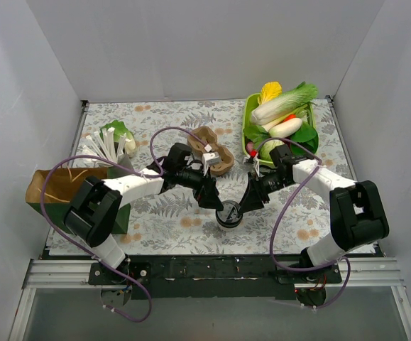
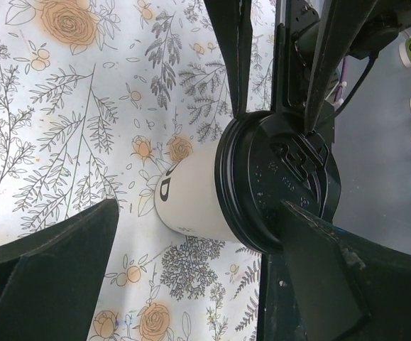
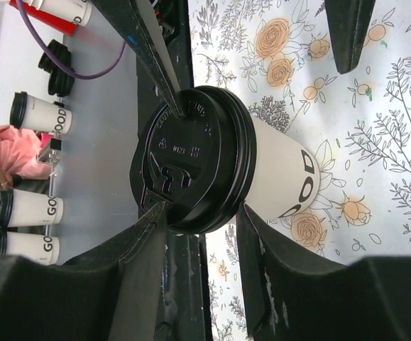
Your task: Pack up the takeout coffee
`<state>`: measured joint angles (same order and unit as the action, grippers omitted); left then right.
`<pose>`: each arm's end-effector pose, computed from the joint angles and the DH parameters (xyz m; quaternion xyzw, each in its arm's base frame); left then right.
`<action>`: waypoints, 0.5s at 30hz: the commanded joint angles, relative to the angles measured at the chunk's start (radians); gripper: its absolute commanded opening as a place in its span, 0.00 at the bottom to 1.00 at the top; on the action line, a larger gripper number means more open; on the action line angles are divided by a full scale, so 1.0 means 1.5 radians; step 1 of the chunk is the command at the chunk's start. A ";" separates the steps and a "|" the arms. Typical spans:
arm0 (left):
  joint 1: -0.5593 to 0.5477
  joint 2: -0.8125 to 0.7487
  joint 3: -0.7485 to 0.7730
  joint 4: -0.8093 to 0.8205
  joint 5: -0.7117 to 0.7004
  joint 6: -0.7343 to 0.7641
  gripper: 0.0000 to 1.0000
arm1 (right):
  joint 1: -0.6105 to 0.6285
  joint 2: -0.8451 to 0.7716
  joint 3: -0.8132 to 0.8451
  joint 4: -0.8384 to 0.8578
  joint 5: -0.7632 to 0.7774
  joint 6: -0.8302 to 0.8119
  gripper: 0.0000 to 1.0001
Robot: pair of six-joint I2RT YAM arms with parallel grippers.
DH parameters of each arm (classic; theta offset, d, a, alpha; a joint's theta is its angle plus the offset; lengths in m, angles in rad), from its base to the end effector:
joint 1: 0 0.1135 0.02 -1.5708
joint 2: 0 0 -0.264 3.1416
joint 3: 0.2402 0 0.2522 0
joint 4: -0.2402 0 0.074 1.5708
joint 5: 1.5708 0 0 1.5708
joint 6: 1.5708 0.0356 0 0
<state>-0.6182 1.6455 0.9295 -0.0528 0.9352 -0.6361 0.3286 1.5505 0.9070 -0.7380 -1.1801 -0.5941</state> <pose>0.2542 -0.2159 0.1951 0.1686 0.8234 -0.5405 0.0386 0.2384 0.1161 0.1925 -0.4153 0.7173 0.5386 0.1512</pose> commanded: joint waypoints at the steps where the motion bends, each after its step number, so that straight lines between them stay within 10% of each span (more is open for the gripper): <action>1: 0.002 -0.005 -0.045 0.017 -0.072 0.060 0.93 | 0.027 -0.024 -0.038 0.091 0.105 -0.008 0.48; 15: 0.004 -0.001 -0.103 0.145 -0.088 0.043 0.93 | 0.042 -0.004 -0.013 0.078 0.179 0.019 0.48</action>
<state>-0.6106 1.6211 0.8211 0.1558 0.9745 -0.6464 0.3676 1.5063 0.8909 -0.6525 -1.1099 -0.4740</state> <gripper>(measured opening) 0.934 0.478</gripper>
